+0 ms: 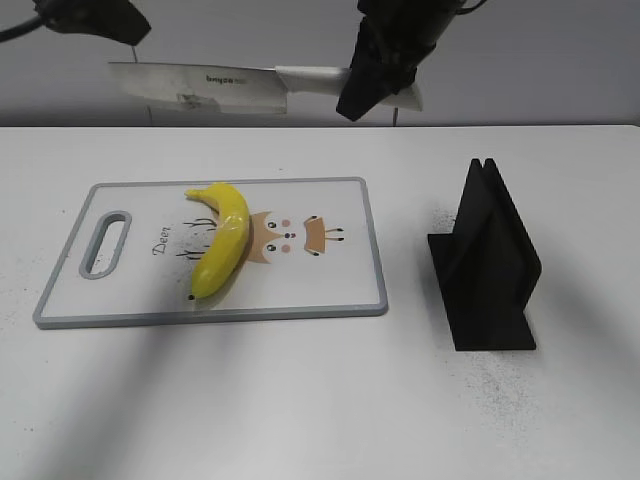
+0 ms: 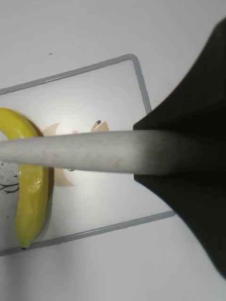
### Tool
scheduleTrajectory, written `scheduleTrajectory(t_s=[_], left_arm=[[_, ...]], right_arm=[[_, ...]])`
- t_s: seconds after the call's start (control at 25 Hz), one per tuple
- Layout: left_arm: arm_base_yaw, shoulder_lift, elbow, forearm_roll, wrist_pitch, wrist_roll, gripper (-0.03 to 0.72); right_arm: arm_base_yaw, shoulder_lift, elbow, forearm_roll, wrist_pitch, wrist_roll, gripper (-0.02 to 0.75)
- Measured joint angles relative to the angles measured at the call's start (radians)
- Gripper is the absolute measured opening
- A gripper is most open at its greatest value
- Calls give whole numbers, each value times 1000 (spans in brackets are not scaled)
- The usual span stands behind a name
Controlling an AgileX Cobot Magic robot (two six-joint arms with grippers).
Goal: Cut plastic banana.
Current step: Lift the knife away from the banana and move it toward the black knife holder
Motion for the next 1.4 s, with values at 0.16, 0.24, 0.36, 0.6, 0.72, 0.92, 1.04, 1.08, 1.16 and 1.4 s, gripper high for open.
scheduleTrajectory(t_s=[0.16,0.24,0.36,0.6,0.72,0.92,1.04,1.08,1.16,1.4], left_arm=[[0,-35,0,249,-8,-368,656],[1,-43,0,353,5,-521,656],[10,-46,0,411,75,-710,654],[68,-46,0,419,276,-855,650],[118,-46,0,413,333,-872,643],[159,-90,46,401,339,-879,613],[159,-163,142,368,339,-879,601],[159,-193,176,357,340,-879,599],[159,-253,263,348,340,-880,596],[159,-461,505,349,307,-882,595]], right_arm=[[0,-24,3,-61,0,169,161],[0,-52,3,-98,0,278,161],[0,-95,3,-143,0,413,161],[-1,-146,8,-206,2,680,161],[-1,-187,52,-208,1,811,161],[-1,-312,241,-208,-1,884,161],[-1,-411,407,-208,-27,914,160],[-1,-442,451,-210,-49,936,160],[-1,-515,551,-220,-107,977,160],[-1,-676,749,-335,-247,1172,160]])
